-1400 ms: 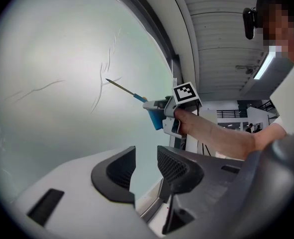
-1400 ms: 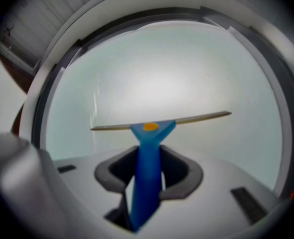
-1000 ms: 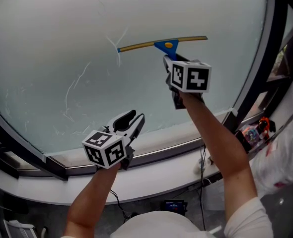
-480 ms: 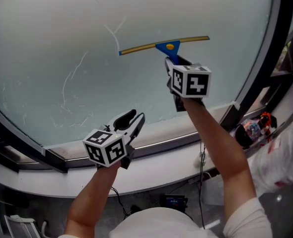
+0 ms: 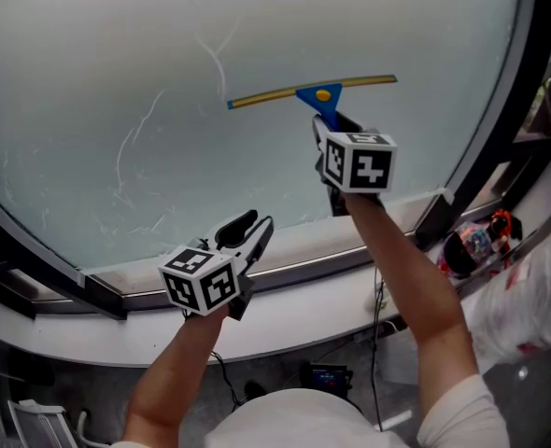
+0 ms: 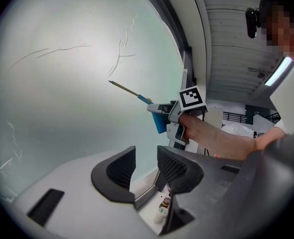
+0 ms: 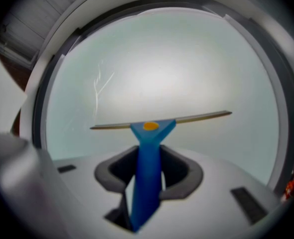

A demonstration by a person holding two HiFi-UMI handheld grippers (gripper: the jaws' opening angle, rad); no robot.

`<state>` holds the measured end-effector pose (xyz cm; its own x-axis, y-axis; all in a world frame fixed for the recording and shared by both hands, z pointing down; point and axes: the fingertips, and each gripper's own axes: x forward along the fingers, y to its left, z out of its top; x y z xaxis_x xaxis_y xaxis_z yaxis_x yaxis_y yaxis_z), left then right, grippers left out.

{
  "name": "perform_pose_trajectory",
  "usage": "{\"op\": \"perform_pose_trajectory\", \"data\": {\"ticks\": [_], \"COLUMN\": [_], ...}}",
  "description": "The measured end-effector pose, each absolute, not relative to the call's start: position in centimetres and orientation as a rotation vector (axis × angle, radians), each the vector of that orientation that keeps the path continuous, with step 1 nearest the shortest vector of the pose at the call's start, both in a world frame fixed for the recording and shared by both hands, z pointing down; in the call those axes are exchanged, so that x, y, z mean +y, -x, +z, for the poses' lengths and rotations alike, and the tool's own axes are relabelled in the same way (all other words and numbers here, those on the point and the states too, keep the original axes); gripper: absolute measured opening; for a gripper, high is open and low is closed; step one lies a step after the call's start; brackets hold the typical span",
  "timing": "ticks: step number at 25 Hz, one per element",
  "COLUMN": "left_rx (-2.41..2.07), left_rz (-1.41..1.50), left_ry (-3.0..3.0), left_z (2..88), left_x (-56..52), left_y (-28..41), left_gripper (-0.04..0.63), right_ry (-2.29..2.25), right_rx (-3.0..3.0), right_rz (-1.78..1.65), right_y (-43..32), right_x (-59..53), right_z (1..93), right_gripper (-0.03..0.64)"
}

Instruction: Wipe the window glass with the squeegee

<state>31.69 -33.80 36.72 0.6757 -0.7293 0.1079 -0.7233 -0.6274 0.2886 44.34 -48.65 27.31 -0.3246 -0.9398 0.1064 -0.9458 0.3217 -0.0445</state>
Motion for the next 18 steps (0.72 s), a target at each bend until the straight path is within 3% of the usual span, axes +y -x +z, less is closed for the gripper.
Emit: {"op": "perform_pose_trajectory", "data": {"ticks": [18], "left_rx": [-1.134], "left_rz": [0.006], "left_ry": [-2.533], "left_z": [39.6], "left_x": [-33.6], "left_y": [-31.6], "left_gripper": [0.156], "right_ry": [-1.768], "right_rx": [-2.467], "right_rz": [0.244], "right_y": [-44.2], "right_x": [-48.4], "right_z": [33.8], "right_gripper": [0.147]}}
